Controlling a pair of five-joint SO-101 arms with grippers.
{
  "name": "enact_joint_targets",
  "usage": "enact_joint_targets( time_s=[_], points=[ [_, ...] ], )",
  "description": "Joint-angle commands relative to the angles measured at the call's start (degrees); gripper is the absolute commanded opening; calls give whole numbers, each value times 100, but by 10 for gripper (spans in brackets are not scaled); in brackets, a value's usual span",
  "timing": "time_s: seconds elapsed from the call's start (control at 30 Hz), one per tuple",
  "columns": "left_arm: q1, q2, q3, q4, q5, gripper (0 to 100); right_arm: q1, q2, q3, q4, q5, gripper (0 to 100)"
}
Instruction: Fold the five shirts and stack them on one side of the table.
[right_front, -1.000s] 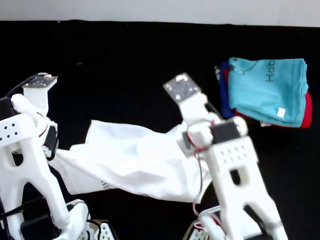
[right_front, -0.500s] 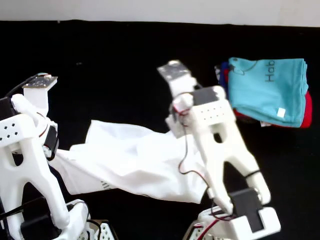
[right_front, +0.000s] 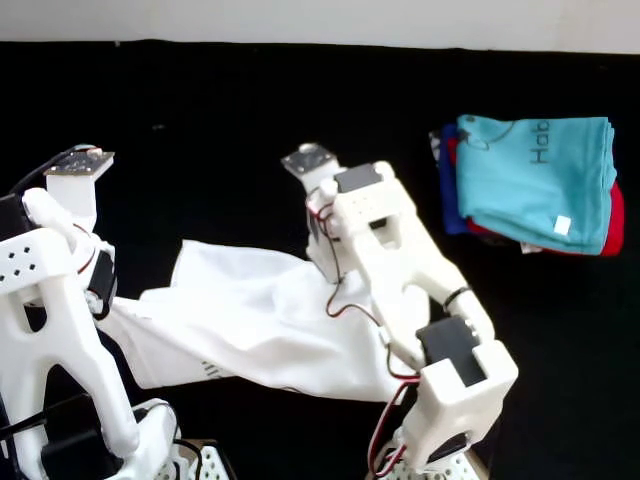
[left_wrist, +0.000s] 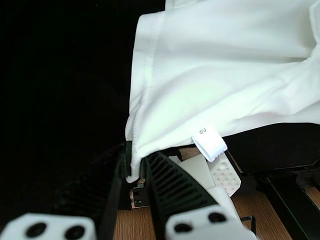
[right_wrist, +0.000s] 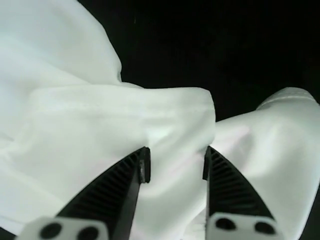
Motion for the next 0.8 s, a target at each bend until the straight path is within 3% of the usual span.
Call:
enact_joint_targets(
  time_s=[0.0, 0.2, 0.53, 0.63, 0.77],
  points=[
    [66, -31, -22, -35, -26, 8, -4, -13, -259, 57, -53, 0],
    [57, -31, -13, -35, -18, 8, 374, -356, -400, 286, -62, 6],
    [75, -22, -646, -316, 88, 8, 840, -2440, -1789, 699, -53, 6],
    [84, -22, -1393, -35, 404, 8, 673, -2747, -2035, 1068, -167, 6],
    [127, -84, -1587, 211, 422, 8, -84, -3152, -2009, 2149, -308, 6]
  ],
)
